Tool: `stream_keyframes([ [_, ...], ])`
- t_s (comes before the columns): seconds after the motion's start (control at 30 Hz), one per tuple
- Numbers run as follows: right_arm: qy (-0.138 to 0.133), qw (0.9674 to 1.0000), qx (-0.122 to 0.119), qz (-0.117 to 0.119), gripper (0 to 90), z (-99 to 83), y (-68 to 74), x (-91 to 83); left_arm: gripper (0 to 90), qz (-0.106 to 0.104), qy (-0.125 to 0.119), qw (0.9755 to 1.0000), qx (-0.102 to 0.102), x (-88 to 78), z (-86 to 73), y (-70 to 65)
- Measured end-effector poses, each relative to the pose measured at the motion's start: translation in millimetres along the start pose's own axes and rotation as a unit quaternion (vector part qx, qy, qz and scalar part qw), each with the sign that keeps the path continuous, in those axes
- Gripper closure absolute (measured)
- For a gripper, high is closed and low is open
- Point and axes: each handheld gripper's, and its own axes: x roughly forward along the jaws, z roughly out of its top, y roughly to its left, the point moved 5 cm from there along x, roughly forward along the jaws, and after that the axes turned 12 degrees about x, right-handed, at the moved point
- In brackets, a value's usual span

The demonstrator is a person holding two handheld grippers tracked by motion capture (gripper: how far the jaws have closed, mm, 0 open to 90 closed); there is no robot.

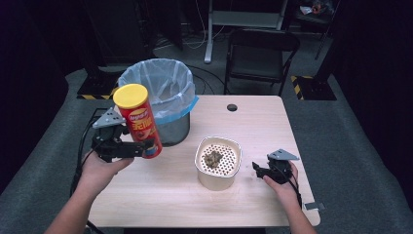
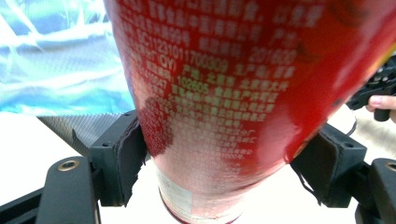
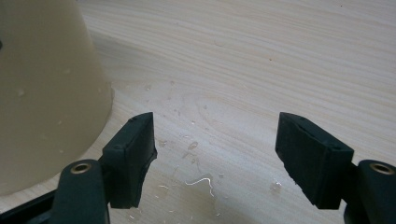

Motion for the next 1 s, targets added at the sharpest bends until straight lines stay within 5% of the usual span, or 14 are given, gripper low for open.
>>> stream_keyframes([
  [0.27,-0.003,1.0,0.004,0.006,28.1,0.9,1.8,-0.6,23.5,0.0,-0.009,0.9999,0.011,-13.3,34.0,6.2],
  [0.7,-0.003,0.9999,0.01,0.008,28.2,0.6,2.0,-1.0,23.5,0.003,-0.012,0.9998,0.016,-12.0,74.4,20.8],
  [1.0,-0.003,0.9999,0.01,0.006,28.2,0.1,-0.3,-0.6,23.6,0.017,-0.02,0.9997,-0.001,-3.3,101.7,40.4],
])
